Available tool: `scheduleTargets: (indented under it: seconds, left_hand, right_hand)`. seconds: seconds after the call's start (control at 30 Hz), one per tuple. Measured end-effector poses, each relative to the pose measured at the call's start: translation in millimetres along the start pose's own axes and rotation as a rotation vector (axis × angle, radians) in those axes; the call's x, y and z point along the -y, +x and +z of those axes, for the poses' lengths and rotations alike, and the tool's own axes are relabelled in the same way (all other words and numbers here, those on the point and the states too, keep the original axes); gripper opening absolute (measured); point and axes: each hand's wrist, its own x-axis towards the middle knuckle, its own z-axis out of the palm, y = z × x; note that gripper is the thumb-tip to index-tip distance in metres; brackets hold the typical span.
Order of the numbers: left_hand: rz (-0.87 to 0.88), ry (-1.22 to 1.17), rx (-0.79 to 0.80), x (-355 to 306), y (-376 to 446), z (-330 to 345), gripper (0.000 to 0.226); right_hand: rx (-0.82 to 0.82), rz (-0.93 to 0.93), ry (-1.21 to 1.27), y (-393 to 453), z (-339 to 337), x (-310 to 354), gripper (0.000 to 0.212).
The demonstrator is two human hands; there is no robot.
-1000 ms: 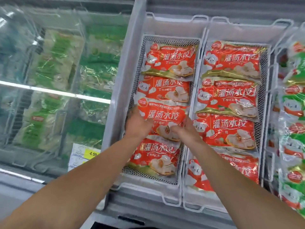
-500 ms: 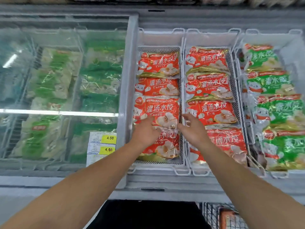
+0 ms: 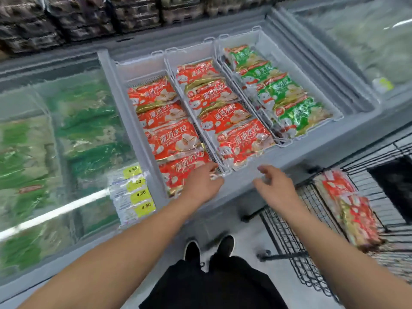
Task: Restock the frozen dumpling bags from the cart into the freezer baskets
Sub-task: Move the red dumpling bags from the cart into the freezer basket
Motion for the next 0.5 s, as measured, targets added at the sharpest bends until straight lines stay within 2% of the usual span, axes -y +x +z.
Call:
scheduleTargets:
  seconds: [0.2, 0.3, 0.5]
  left_hand:
    - [0.154, 0.095, 0.15, -44.2, -34.9, 70.1, 0.051]
    - [0.213, 0.151, 0.209, -65.0, -55.8, 106.8, 0.05]
    - [0.307, 0.239, 0.296, -113.7, -121.0, 214.3, 0.046]
  right_hand:
    - [-0.138, 0.22, 0.022, -82.4, -28.3, -78.9, 0.039]
    - [-0.171, 0.3, 0.052, -122.5, -39.2, -121.9, 0.044]
    - [-0.293, 0.471, 0.134, -220.2, -70.1, -234.0, 0.045]
